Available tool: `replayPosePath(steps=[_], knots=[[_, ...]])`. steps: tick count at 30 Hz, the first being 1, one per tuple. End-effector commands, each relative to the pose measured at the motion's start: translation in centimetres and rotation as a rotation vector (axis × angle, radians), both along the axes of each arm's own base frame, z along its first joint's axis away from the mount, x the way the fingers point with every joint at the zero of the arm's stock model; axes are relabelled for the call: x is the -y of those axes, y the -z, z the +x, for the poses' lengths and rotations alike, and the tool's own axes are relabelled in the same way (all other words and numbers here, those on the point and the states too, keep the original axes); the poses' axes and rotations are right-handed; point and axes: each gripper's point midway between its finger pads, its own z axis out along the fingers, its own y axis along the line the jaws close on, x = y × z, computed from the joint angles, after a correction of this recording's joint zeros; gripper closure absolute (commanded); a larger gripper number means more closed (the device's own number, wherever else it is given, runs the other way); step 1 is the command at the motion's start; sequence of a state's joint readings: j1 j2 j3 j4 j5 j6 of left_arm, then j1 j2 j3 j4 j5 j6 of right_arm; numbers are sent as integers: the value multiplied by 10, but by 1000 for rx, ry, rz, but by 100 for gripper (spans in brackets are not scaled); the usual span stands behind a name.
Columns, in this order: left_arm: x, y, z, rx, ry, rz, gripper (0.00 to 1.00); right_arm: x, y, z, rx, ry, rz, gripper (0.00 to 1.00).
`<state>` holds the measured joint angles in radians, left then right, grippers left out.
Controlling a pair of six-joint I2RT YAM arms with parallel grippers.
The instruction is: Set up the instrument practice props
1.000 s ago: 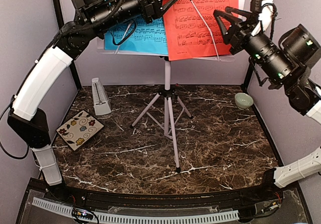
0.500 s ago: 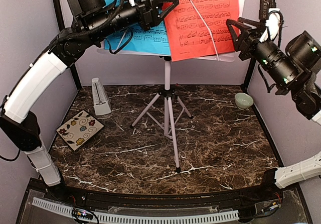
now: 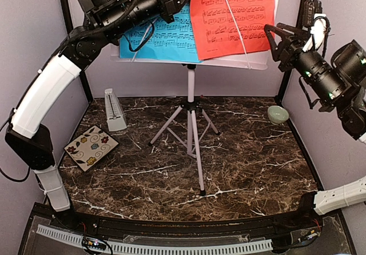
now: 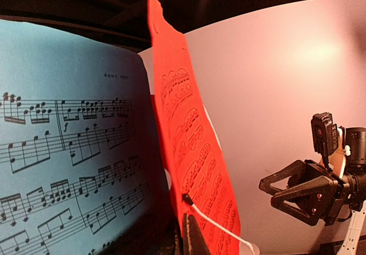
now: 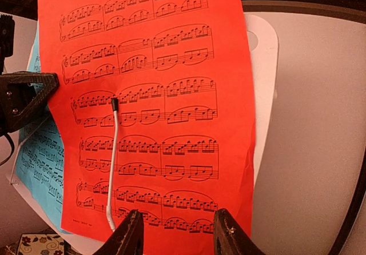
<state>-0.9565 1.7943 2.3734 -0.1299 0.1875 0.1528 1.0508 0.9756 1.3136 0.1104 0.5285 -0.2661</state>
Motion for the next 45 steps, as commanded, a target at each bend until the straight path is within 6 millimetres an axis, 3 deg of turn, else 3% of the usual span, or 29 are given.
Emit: replayPosePath(steps=[1, 14, 22, 29, 35, 41, 45], knots=[[1, -16, -8, 77, 22, -16, 100, 10, -4, -2, 6, 5, 39, 58], [9, -9, -13, 127, 53, 40, 100, 16, -3, -1, 8, 36, 40, 56], [-4, -23, -20, 136, 46, 3, 88, 54, -7, 6, 15, 137, 106, 47], [-12, -28, -27, 127, 59, -12, 70, 38, -6, 17, -29, -26, 82, 32], [-23, -35, -35, 119, 70, -40, 65, 24, -6, 35, -78, -209, 72, 32], [-25, -31, -36, 112, 62, -25, 64, 34, -11, 49, -85, -270, 107, 30], [-24, -29, -35, 113, 64, -20, 65, 30, -9, 49, -89, -325, 104, 40]])
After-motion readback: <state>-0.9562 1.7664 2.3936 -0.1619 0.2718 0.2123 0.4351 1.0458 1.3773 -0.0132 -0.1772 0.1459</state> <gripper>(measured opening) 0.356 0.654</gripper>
